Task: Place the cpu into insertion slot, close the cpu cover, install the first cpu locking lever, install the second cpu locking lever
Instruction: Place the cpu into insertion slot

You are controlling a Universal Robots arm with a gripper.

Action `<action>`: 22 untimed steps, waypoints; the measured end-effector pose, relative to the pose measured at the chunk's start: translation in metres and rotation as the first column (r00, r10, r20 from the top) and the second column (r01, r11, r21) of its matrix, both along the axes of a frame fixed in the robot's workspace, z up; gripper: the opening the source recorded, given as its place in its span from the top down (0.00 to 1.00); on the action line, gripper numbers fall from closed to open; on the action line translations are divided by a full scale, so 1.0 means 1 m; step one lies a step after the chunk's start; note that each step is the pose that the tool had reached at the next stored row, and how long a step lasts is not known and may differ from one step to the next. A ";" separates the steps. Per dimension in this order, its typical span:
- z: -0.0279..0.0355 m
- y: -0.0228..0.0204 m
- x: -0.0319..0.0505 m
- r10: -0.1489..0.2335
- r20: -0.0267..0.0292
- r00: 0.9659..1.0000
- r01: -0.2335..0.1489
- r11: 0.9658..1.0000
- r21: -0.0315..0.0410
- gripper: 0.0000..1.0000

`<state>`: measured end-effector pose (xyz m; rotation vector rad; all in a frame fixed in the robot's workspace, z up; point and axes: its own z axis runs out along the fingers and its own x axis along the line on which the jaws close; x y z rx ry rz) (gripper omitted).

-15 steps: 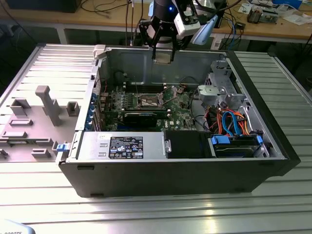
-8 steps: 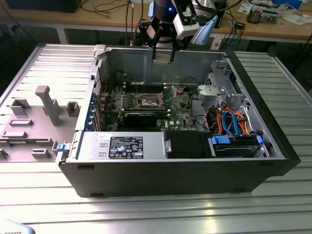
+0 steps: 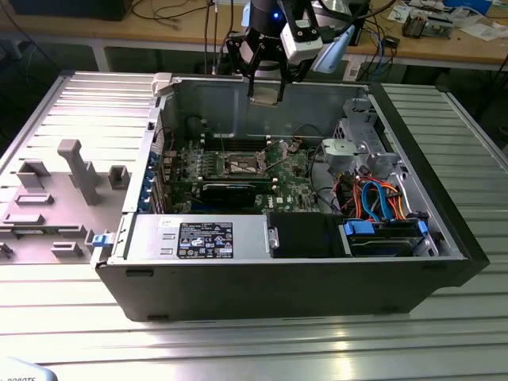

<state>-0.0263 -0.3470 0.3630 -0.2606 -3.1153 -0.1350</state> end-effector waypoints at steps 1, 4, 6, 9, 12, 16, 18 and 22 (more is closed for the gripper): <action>0.0000 0.0000 0.0000 0.000 0.000 1.000 0.000 1.000 0.000 0.46; 0.0000 0.0000 0.0000 0.000 0.000 1.000 0.000 1.000 -0.001 0.46; 0.0000 0.0000 0.0000 0.000 0.000 1.000 0.000 1.000 -0.001 0.46; 0.0000 0.0000 0.0000 -0.001 0.000 1.000 0.001 1.000 -0.001 0.46; -0.0002 0.0000 0.0000 -0.025 0.000 1.000 0.025 1.000 -0.001 0.46; -0.0004 0.0000 0.0000 -0.077 0.000 0.997 0.077 0.997 -0.001 0.46; -0.0004 0.0000 0.0000 -0.080 0.000 0.997 0.080 0.997 -0.001 0.46; -0.0004 0.0000 0.0000 -0.081 0.000 0.997 0.081 0.997 -0.001 0.46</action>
